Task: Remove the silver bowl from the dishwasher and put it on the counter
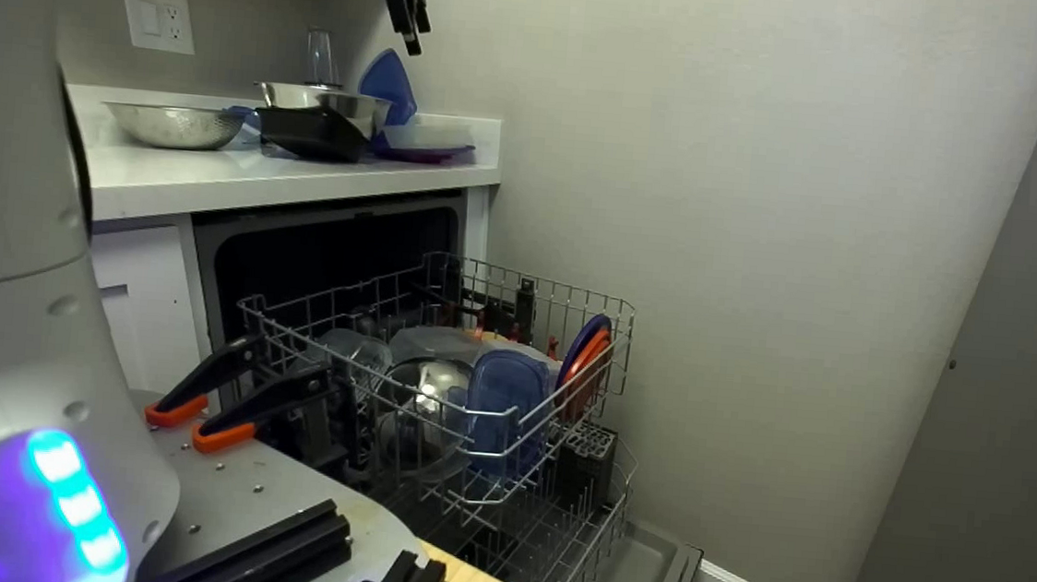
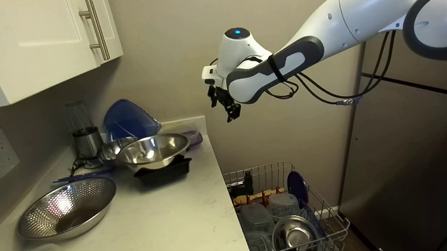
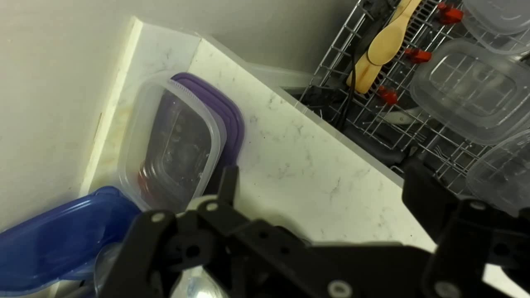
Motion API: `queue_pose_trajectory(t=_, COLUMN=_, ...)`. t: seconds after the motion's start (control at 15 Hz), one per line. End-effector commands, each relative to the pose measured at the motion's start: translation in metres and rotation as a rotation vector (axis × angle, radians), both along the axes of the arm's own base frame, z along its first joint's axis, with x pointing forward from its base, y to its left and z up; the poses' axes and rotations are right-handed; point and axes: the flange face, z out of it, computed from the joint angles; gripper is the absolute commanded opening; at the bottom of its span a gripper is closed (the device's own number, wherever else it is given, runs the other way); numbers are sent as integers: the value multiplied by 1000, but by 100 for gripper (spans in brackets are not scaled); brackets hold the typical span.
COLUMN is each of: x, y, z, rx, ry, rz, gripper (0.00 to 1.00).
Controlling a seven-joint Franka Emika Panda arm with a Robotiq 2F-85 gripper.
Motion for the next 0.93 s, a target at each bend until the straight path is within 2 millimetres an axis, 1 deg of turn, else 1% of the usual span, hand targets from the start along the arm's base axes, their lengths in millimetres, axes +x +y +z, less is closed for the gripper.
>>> queue_pose_trajectory(t=0.0, x=-17, y=-23, z=-1, rx=21, ry=-18, rz=-75, gripper=100)
queue_pose_trajectory(t=0.2, x=-19, y=-33, z=-4, rx=31, ry=-18, rz=-112, gripper=100)
queue_pose_trajectory(t=0.4, x=-20, y=-37, z=-5, rx=38, ry=-26, rz=-136, gripper=100)
queue_pose_trajectory(t=0.47, x=-9, y=-29, z=-7, rx=31, ry=3, rz=-118, gripper=100)
queue_pose_trajectory(t=0.87, x=-8, y=-26, z=-9, rx=31, ry=6, rz=-117, gripper=100)
